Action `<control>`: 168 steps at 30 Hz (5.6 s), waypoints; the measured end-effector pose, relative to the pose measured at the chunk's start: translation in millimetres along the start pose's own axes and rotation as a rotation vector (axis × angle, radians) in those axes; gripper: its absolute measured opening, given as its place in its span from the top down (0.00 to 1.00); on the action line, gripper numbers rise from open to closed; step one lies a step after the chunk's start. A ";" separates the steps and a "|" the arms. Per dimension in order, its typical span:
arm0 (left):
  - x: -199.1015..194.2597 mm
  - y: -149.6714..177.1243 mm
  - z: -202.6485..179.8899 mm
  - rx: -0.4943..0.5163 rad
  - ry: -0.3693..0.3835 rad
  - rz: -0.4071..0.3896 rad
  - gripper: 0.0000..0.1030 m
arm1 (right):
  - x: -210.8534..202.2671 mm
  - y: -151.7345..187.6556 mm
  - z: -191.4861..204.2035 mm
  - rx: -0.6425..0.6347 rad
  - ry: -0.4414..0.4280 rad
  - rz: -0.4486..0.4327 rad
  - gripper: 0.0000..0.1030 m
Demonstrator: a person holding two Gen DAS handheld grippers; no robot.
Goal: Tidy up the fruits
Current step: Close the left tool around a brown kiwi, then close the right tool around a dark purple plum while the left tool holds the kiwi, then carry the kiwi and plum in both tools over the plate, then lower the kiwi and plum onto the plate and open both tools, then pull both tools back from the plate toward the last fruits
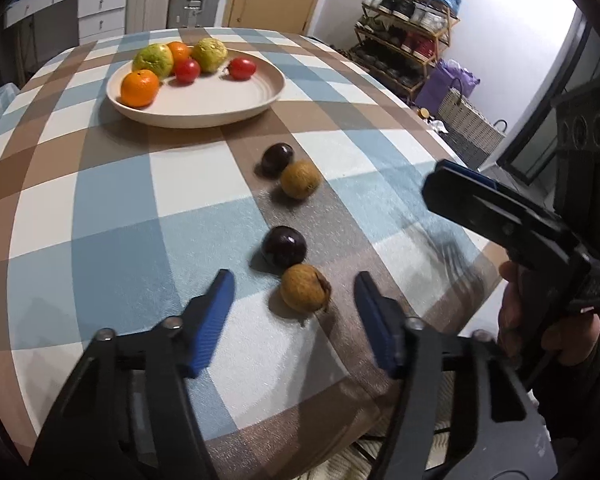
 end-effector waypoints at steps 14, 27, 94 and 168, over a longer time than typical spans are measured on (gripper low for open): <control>-11.7 0.5 -2.9 0.026 0.054 0.001 0.78 | 6.2 1.1 2.3 0.006 -0.005 0.028 0.00; -71.0 -12.4 45.4 -0.050 0.007 -0.133 0.78 | 27.5 5.0 28.9 -0.049 -0.049 0.098 0.00; 39.8 -184.4 104.8 -0.058 -0.061 -0.126 0.78 | 139.7 -129.3 9.4 -0.116 -0.115 0.090 0.75; -70.3 -113.0 42.7 -0.045 -0.197 -0.336 0.01 | 27.5 -95.6 5.3 -0.067 -0.036 -0.089 0.04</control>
Point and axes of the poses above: each gripper's, at about its wrist camera, not at the fingertips, and x roughly the way its jaws point, z to its left, y to its underside, the point moved 1 cm from there along x, roughly the way its jaws point, and after that the axes turned 6 degrees about y, right-handed, at the moved point
